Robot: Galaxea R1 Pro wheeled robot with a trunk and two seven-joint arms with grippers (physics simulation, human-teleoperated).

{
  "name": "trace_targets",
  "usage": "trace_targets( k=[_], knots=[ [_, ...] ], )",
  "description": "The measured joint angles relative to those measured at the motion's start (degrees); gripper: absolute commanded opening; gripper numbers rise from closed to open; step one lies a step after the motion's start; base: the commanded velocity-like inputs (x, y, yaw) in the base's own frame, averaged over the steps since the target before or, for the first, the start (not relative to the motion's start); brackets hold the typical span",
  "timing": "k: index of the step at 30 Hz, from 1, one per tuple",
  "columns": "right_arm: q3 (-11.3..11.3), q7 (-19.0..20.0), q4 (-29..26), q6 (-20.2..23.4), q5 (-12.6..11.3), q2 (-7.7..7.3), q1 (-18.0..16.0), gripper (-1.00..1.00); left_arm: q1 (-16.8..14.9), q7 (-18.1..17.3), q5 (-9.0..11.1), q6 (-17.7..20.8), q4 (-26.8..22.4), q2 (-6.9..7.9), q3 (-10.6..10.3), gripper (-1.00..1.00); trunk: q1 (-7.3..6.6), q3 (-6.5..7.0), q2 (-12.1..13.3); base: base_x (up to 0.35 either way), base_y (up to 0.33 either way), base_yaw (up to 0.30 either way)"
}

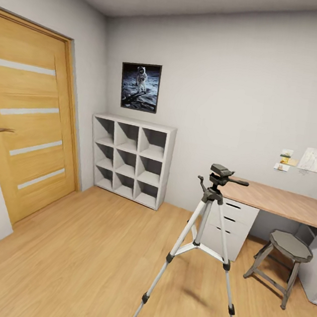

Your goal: Attach the digital camera to the camera tripod in the bedroom.

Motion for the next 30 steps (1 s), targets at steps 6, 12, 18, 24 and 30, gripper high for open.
trace_targets(
  k=[6, 12, 18, 24, 30],
  knots=[
    [0.0, 0.03, 0.0, 0.07, 0.0, 0.04, 0.0, 1.0, 0.0, 0.0, 0.03, -0.03, 0.0, -0.14, 0.0, -1.0, 0.0, 0.0, 0.0, 0.0, 0.0, -0.274],
    [0.0, 0.14, 0.0, 0.34, 0.03, 0.1, 0.0, 1.0, 0.0, 0.0, 0.08, 0.0, 0.0, -0.19, 0.0, -1.0, 0.0, 0.0, 0.0, 0.0, 0.0, -0.286],
    [0.0, 0.1, 0.0, 0.45, 0.02, 0.11, 0.0, 1.0, 0.0, -0.06, -0.04, 0.06, 0.0, -0.2, 0.0, -1.0, 0.0, 0.0, 0.0, 0.0, 0.0, -0.288],
    [0.0, 0.09, 0.0, 0.46, 0.0, 0.11, 0.0, 1.0, 0.0, -0.08, -0.11, 0.13, 0.0, -0.2, 0.0, -1.0, 0.0, 0.0, 0.0, 0.0, 0.0, -0.289],
    [0.0, 0.09, 0.0, 0.47, 0.0, 0.12, 0.0, 1.0, 0.0, -0.14, -0.16, 0.1, -0.06, -0.64, -0.02, -1.0, 0.0, 0.0, 0.0, 0.0, 0.0, -0.289]
  ],
)
